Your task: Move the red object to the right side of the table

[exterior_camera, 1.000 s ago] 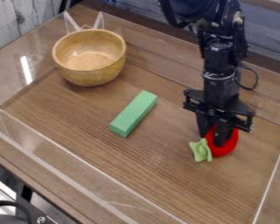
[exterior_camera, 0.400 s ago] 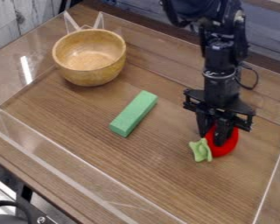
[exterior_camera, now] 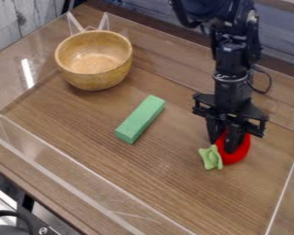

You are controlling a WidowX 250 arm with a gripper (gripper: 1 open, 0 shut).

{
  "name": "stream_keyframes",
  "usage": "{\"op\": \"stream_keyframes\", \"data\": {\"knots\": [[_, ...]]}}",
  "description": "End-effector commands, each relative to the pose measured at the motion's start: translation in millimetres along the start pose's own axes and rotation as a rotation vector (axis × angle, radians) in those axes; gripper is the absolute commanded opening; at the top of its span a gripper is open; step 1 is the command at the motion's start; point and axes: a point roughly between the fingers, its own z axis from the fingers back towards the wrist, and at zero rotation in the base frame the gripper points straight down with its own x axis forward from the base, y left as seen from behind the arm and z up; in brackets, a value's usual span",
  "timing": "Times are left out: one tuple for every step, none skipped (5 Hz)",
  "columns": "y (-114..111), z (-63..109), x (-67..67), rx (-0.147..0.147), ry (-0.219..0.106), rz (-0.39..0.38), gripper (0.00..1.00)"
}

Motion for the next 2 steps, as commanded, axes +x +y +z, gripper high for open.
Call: {"op": "stream_keyframes", "data": {"knots": [[15.1,-4.1,0.0,0.022,0.014,0.045,0.00],[15.5,-3.8,0.0,0.023,0.019,0.049,0.00]]}}
